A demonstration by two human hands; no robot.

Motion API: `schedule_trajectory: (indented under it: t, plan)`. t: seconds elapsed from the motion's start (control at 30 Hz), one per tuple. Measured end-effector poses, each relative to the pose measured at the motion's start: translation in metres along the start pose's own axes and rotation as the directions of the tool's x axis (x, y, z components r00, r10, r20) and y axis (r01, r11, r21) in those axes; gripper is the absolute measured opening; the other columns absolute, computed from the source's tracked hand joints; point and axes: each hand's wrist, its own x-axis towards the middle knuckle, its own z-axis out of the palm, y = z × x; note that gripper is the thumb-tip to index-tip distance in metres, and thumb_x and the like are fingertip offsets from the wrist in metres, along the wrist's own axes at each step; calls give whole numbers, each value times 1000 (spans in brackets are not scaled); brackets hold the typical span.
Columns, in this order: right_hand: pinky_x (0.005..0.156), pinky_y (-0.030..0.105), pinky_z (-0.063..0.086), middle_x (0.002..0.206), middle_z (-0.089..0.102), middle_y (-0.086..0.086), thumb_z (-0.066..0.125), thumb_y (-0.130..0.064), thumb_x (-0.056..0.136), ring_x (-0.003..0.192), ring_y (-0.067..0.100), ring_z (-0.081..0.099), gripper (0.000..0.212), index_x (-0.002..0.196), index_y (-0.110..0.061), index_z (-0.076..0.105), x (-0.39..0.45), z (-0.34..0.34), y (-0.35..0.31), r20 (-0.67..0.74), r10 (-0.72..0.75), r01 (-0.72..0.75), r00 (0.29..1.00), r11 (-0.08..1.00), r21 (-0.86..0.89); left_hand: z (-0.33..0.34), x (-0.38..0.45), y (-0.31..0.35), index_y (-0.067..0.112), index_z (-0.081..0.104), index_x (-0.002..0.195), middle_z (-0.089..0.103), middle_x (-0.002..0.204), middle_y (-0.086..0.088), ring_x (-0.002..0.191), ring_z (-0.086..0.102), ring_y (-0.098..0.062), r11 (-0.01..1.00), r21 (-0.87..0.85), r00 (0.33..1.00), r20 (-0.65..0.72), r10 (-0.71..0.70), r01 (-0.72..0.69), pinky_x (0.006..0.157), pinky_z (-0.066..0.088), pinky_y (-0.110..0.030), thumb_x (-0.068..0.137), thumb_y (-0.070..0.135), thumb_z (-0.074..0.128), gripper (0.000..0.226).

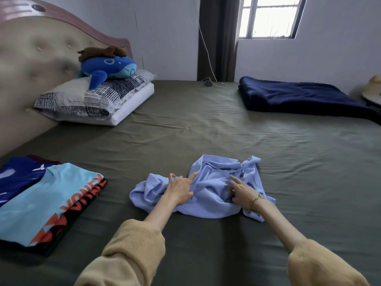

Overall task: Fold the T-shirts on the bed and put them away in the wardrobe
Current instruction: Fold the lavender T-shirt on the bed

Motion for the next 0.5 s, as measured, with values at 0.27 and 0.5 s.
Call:
schedule_trajectory:
  t: [0.27, 0.5]
  plan:
    - [93, 37, 29, 123, 54, -7, 49, -26, 88, 121, 16, 40, 31, 119, -26, 50, -15, -4, 4, -192, 155, -191, 969, 964, -186, -16, -14, -13, 22, 53, 83, 57, 95, 1, 104, 48, -19, 999, -8, 998, -42, 49, -50, 94, 21, -37, 76, 37, 56, 17]
    - [111, 46, 11, 117, 60, 1, 52, -33, 85, 119, 19, 49, 39, 121, -19, 46, -41, -1, -15, -236, 47, -96, 971, 975, -201, -51, -35, -27, 20, 43, 56, 65, 82, 2, 88, 55, -18, 997, 27, 995, -64, 75, -74, 101, 26, -30, 59, 50, 32, 31]
